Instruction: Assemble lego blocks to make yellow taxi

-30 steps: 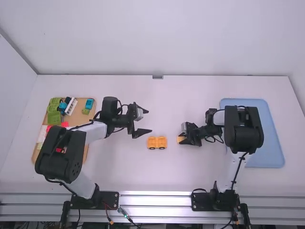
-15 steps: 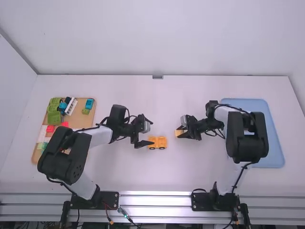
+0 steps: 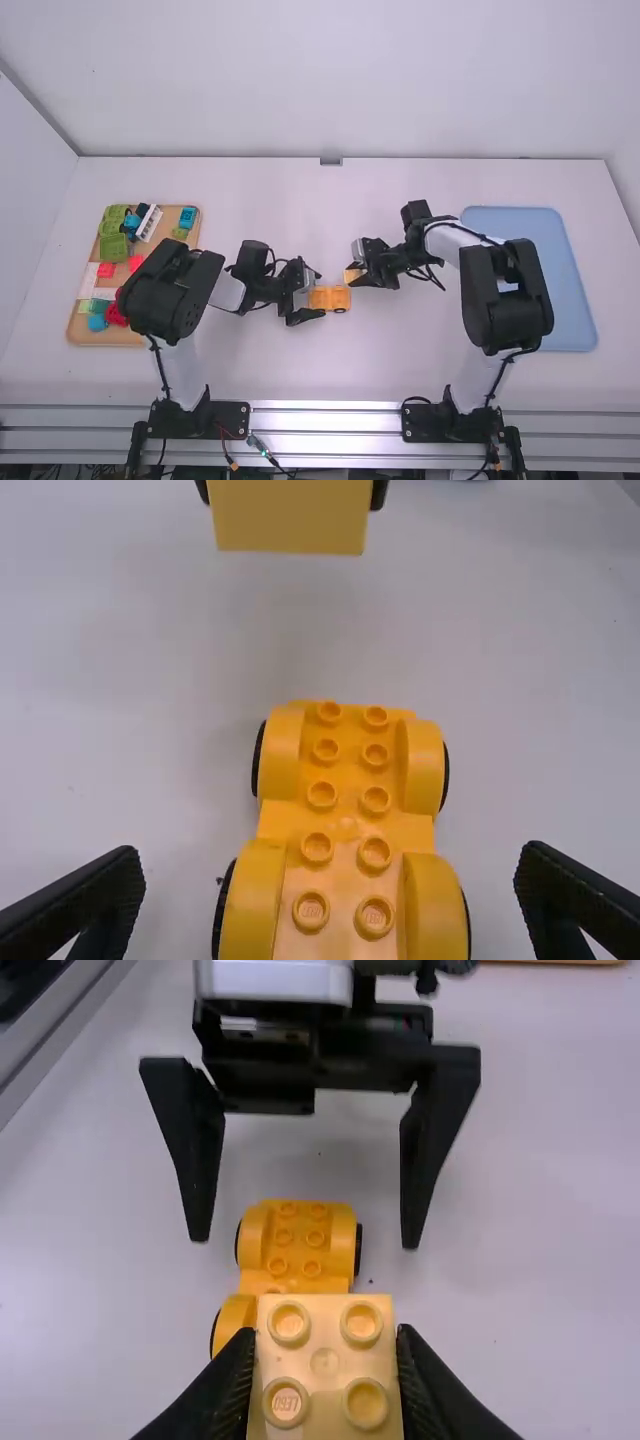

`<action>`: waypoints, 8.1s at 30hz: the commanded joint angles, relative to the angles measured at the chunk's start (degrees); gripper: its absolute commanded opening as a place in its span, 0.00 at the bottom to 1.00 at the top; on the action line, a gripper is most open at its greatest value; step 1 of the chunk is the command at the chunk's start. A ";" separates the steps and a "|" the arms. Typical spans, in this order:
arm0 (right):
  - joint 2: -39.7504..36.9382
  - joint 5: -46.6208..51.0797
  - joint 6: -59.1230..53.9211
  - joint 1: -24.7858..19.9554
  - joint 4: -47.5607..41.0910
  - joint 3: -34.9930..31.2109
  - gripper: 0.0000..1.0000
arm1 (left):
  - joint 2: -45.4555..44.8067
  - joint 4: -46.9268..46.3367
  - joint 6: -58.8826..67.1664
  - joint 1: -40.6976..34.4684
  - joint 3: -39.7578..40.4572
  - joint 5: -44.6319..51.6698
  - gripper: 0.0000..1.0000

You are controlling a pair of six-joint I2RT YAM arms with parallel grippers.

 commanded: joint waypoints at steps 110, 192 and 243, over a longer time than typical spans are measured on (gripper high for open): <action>-5.03 4.13 34.97 4.11 41.03 -20.02 0.09 | 9.20 -7.93 9.55 -4.28 10.93 -2.16 0.53; 0.87 10.08 26.12 7.82 35.69 -14.86 0.00 | 9.20 -2.86 4.59 -4.42 8.20 -1.36 0.50; -4.35 9.94 24.74 5.88 31.52 -14.82 0.72 | 9.20 -2.84 3.37 -4.61 8.61 -3.76 0.47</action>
